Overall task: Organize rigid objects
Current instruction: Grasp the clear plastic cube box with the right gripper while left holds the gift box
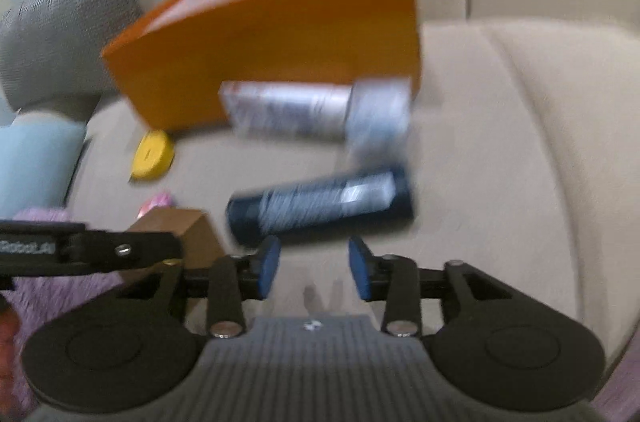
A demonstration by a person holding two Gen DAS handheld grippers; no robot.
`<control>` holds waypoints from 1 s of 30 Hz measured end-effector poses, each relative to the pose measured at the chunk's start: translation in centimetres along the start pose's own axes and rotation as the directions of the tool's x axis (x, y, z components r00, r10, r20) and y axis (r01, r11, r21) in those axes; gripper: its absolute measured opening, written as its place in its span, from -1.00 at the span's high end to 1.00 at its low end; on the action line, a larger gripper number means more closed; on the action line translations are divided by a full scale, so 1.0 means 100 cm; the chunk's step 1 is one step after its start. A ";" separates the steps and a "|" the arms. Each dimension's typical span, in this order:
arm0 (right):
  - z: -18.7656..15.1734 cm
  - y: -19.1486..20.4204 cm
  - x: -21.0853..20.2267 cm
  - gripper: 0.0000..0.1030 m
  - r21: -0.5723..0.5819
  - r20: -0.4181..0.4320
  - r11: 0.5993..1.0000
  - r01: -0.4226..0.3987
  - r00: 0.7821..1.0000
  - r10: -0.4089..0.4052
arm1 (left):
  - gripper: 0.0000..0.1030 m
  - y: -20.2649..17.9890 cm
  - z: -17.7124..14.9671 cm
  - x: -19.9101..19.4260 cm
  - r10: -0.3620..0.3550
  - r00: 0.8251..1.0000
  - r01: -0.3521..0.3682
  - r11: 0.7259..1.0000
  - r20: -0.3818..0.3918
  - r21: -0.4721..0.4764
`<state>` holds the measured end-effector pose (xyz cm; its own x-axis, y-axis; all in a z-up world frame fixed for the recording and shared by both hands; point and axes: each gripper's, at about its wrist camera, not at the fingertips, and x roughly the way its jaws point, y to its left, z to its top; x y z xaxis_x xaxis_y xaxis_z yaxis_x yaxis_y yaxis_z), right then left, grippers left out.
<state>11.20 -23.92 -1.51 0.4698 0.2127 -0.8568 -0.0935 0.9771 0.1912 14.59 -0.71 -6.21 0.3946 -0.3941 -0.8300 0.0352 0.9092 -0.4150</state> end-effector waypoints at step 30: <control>0.089 -0.026 0.081 -0.06 -0.066 -0.148 0.997 0.050 0.987 -0.059 | -0.37 -0.002 0.050 0.075 0.106 0.993 -0.102 0.990 -0.045 0.097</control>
<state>23.07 -24.84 -4.69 0.3396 0.1535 -0.9280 -0.1277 0.9850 0.1162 22.15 -3.19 -10.47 0.3545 -0.3008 -0.8854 0.0839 0.9533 -0.2902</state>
